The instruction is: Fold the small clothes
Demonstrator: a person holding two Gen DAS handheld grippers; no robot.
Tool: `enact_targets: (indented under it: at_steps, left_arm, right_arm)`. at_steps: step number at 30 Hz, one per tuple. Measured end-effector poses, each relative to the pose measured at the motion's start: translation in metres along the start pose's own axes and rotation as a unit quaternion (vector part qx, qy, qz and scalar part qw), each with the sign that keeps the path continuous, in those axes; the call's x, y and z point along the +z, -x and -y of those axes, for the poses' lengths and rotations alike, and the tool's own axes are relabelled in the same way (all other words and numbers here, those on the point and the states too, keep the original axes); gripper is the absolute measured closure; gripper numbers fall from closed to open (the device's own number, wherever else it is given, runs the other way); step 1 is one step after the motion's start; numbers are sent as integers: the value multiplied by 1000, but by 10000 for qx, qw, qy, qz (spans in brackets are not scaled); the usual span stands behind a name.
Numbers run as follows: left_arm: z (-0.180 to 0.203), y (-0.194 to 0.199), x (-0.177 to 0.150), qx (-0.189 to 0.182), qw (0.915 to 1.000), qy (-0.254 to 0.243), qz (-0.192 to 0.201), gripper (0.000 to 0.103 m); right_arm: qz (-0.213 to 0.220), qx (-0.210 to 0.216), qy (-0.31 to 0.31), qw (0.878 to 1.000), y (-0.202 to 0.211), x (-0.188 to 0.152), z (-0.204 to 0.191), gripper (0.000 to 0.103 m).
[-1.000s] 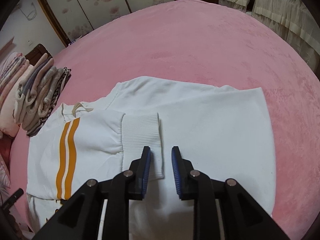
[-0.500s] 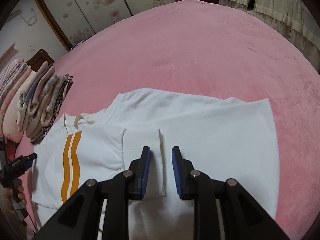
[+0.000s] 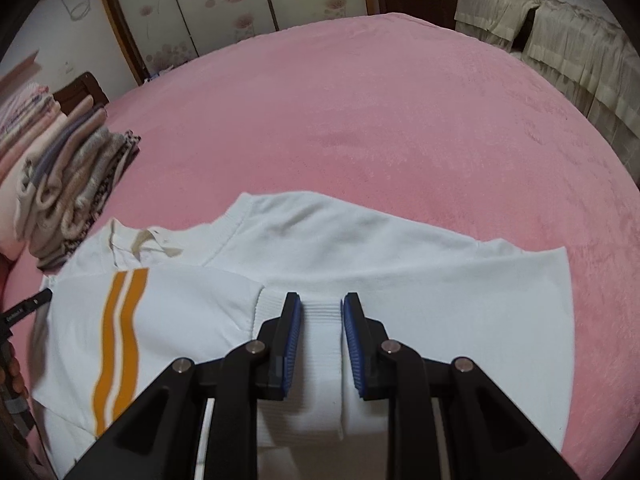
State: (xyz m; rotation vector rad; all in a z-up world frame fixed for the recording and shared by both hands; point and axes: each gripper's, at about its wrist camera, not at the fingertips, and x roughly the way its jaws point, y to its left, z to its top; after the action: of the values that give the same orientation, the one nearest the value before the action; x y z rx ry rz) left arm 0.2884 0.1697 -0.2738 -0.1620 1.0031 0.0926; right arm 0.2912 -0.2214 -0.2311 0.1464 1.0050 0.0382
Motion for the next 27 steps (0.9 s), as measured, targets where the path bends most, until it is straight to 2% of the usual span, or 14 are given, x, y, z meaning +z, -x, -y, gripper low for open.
enact_targets:
  at_steps: [3, 6, 8, 9, 10, 11, 14, 20, 22, 27]
  left_arm:
    - [6, -4, -3, 128, 9999, -101, 28, 96]
    - [18, -1, -3, 430, 9986, -301, 56, 86]
    - [25, 6, -1, 650, 9970, -412, -18, 60]
    - [27, 11, 0, 674, 9967, -449, -33, 52]
    - [29, 22, 1, 668, 9966, -484, 12, 39]
    - [30, 30, 1, 666, 9965, -506, 86, 32]
    - [43, 66, 9, 721, 9949, -614, 352, 22]
    - [61, 150, -13, 534, 9931, -753, 724, 10]
    - [69, 178, -24, 411, 9933, -741, 783, 10]
    - [76, 219, -42, 98, 9956, -551, 750, 9]
  right_arm:
    - [-5, -59, 20, 10000, 0, 0, 1, 83]
    - [-29, -180, -15, 9998, 6, 1, 4, 83]
    - [-39, -240, -45, 9997, 15, 1, 7, 81]
    - [-39, -221, -74, 9997, 21, 0, 9, 80]
    - [-23, -193, -105, 9998, 29, 0, 11, 80]
    - [15, -165, -127, 9998, 39, -2, 13, 80]
    - [133, -83, -127, 9998, 68, -7, 15, 80]
    - [457, 34, -7, 9989, 136, -26, 11, 76]
    - [586, 27, 77, 9983, 159, -32, 8, 71]
    - [827, 169, 196, 9962, 211, -48, 1, 66]
